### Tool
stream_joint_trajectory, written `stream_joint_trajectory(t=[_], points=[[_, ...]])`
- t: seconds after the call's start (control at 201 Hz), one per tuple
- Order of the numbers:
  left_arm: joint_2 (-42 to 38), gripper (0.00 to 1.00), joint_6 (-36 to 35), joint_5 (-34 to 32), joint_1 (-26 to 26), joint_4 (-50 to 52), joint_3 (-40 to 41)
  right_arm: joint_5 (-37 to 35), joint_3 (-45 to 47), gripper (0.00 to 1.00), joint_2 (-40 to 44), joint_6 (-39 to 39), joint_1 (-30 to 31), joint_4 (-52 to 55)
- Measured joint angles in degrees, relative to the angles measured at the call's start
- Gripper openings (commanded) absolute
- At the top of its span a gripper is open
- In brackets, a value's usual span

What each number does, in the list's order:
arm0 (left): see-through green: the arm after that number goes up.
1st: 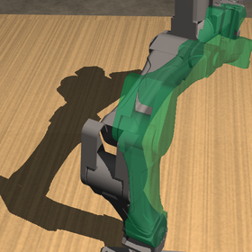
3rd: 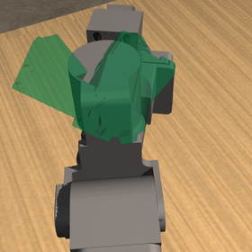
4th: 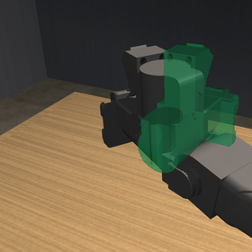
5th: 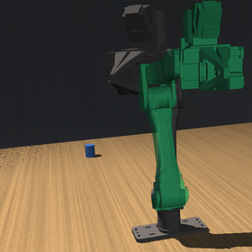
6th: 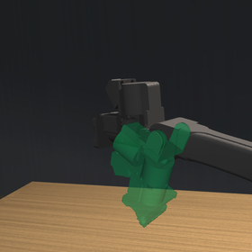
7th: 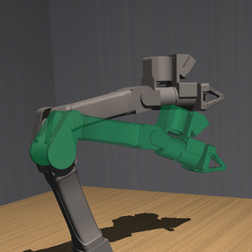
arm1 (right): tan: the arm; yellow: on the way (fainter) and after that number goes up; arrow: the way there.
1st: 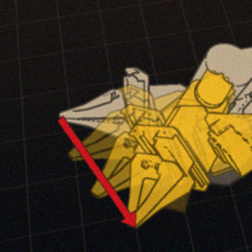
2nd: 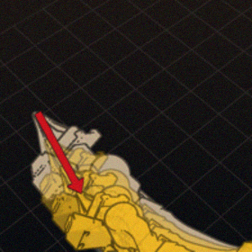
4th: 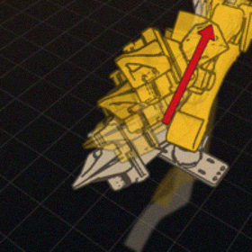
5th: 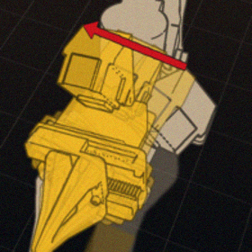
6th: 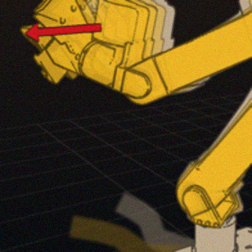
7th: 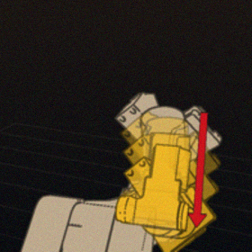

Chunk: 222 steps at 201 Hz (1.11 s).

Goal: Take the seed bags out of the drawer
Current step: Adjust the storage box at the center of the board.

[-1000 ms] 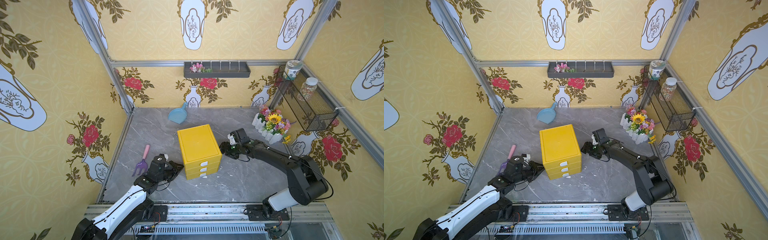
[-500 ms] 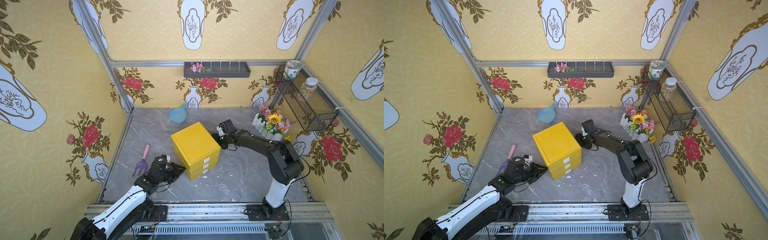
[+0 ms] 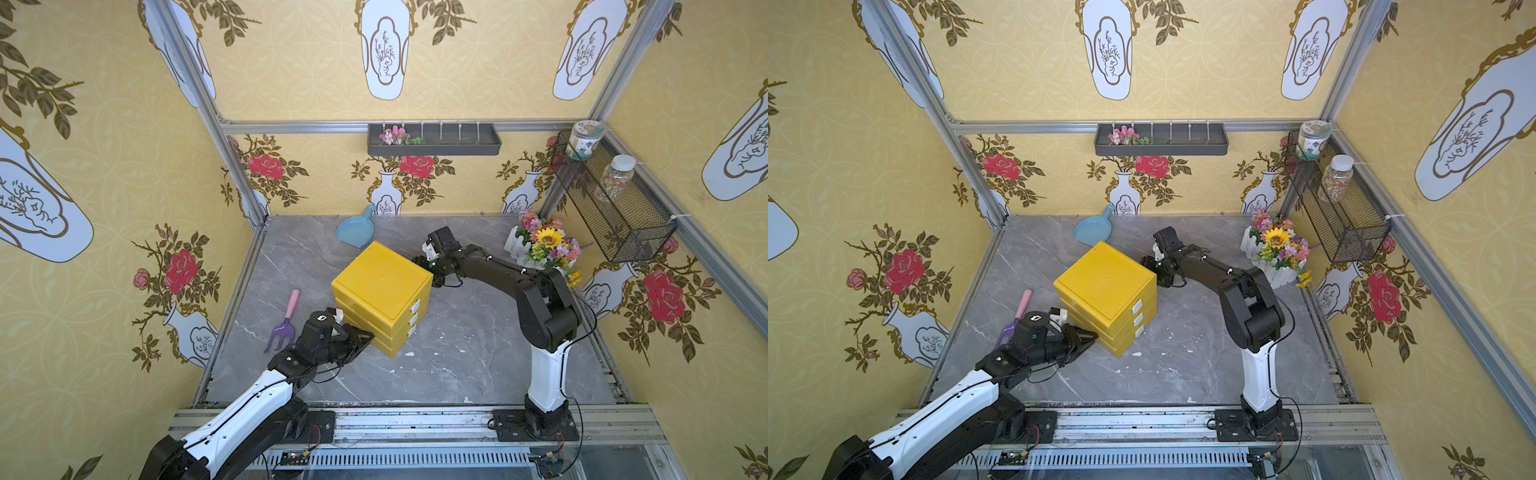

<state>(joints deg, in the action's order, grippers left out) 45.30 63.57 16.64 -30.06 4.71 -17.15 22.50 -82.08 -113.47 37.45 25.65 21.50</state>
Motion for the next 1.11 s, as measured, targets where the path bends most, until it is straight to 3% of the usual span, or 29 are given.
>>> stream_joint_trajectory(t=[0.498,0.897,1.106], points=[[-3.1,0.31,-3.4,-6.9,0.3,12.8,-3.4,-3.1,19.6,0.71,18.0,-5.4,-10.3,4.2],[-5.2,0.38,-3.0,-12.1,5.0,23.1,-4.6,-4.6,31.7,0.71,32.0,-7.3,-10.0,7.2],[-6.4,0.41,-0.9,-13.9,9.5,26.3,-4.9,-5.0,34.8,0.71,35.6,-6.8,-5.6,8.4]])
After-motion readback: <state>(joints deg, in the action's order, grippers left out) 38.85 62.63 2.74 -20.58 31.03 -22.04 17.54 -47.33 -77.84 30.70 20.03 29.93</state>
